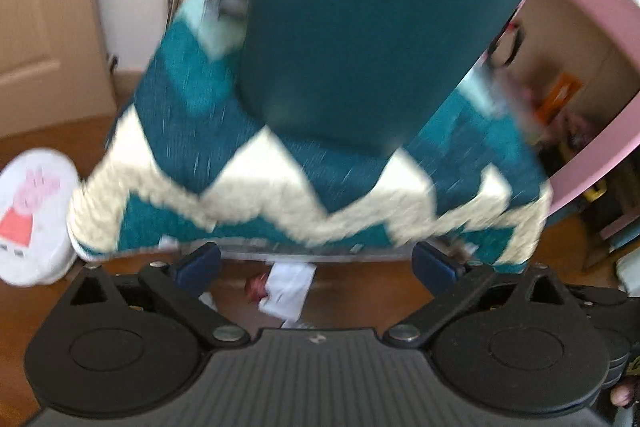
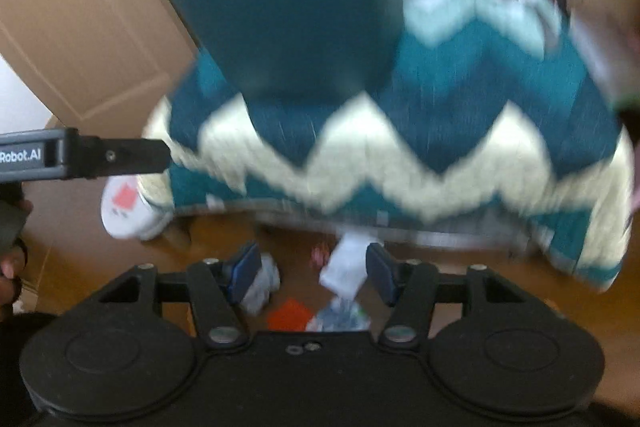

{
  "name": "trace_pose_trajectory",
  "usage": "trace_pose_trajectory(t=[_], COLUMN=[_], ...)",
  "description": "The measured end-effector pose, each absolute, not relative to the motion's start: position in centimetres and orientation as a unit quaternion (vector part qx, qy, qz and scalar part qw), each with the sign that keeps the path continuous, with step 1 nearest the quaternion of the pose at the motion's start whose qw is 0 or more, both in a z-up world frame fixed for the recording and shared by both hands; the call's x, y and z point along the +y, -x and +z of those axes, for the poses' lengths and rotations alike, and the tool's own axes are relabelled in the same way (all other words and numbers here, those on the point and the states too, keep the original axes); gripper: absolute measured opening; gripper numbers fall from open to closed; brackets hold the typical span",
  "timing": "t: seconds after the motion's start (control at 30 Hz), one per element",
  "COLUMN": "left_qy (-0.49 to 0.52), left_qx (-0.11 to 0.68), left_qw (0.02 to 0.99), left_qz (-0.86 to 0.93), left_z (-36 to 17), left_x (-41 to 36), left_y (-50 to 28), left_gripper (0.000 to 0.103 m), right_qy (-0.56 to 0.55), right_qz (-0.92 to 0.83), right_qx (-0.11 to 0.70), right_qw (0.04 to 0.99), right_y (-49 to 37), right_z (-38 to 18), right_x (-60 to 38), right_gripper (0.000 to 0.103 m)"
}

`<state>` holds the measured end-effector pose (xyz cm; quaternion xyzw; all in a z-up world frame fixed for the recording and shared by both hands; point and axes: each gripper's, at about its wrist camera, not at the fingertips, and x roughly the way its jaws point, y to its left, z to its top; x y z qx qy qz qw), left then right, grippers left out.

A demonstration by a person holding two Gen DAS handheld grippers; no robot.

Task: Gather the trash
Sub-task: 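Lower both tools to the floor trash under the stool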

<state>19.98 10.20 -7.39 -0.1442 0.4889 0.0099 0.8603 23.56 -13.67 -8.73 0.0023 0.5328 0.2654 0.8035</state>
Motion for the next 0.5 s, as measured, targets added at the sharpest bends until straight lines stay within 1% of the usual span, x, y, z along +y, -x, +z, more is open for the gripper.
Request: trace_pose_trajectory(t=[0.1,0.27,0.33,0.5], left_qy=[0.139,0.118,0.102,0.061], left_qx=[0.532,0.600,0.622,0.672], left_qw=[0.835,0.791,0.776,0.737], left_qz=[0.004,-0.018,-0.018,-0.038], left_z=[-12.5,-20.7,-23.7,-30.9], left_x=[9.8,8.2,7.3,5.4], left_y=[-20.9,-22.5,-23.2,-24.8], left_gripper=[0.102,0.102,0.102,0.102], right_qy=[0.005,0.008,-0.007,-0.025], right_qz=[0.246,0.202,0.175,0.132], right_qx=[0.562,0.639,0.678,0.738], right_qw=[0.790,0.742,0.714,0.661], right_y=[-23.7,-24.4,-24.8,-25.2], right_z=[-13.5,-22.1,-25.8,-33.3], right_x=[-13.4,-13.0,-13.1,-13.2], right_gripper=[0.059,0.059,0.058,0.058])
